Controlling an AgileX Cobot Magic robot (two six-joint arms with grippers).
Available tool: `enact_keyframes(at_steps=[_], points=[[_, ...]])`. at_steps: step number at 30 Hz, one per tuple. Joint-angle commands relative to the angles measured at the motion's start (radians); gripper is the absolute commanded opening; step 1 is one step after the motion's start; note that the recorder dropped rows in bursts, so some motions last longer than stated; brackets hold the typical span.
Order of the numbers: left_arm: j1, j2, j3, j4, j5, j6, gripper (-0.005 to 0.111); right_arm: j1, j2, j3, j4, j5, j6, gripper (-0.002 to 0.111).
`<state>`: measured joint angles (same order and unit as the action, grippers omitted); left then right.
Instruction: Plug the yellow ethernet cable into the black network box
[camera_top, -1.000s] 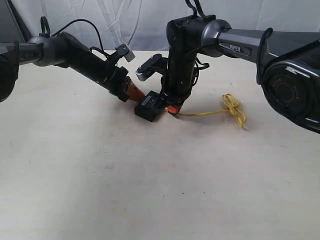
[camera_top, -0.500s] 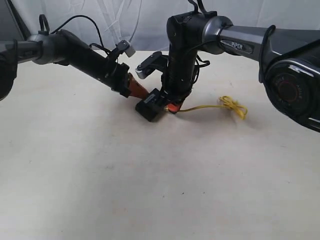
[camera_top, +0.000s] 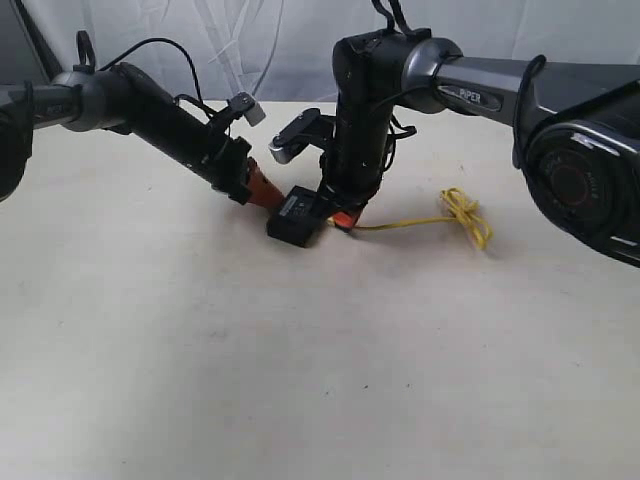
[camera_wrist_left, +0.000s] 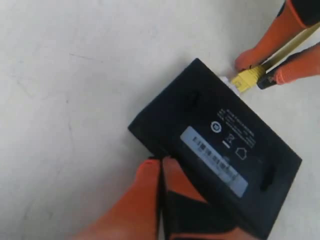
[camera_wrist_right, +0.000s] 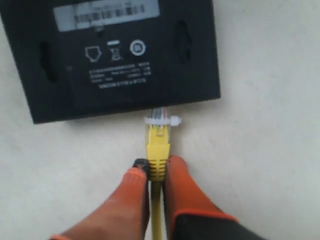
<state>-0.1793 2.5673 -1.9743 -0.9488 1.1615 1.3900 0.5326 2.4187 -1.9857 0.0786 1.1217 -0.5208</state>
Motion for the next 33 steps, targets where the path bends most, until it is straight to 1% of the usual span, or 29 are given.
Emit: enact_keyframes(at_steps=[1, 8, 12, 16, 24, 28, 33], points=[[-0.017, 0.010, 0.003, -0.037, 0.060, 0.000, 0.000, 0.026, -0.003, -0.014, 0.081, -0.089, -0.025, -0.001], [-0.013, 0.010, 0.003, -0.037, 0.060, 0.000, 0.000, 0.026, -0.005, -0.014, 0.053, -0.078, -0.020, -0.001], [0.000, 0.010, 0.003, -0.046, 0.060, -0.003, 0.000, 0.026, -0.034, -0.006, -0.003, -0.058, 0.044, -0.001], [0.019, 0.010, 0.003, -0.066, 0.060, -0.004, 0.000, 0.026, -0.088, 0.055, -0.008, -0.072, 0.047, -0.001], [0.019, 0.010, 0.003, -0.066, 0.060, -0.004, 0.000, 0.026, -0.125, 0.201, -0.033, -0.131, 0.049, -0.001], [0.019, 0.010, 0.003, -0.066, 0.060, -0.004, 0.000, 0.026, -0.125, 0.210, -0.025, -0.128, 0.049, -0.001], [0.019, 0.010, 0.003, -0.066, 0.060, -0.004, 0.000, 0.026, -0.125, 0.211, -0.027, -0.069, 0.049, -0.001]])
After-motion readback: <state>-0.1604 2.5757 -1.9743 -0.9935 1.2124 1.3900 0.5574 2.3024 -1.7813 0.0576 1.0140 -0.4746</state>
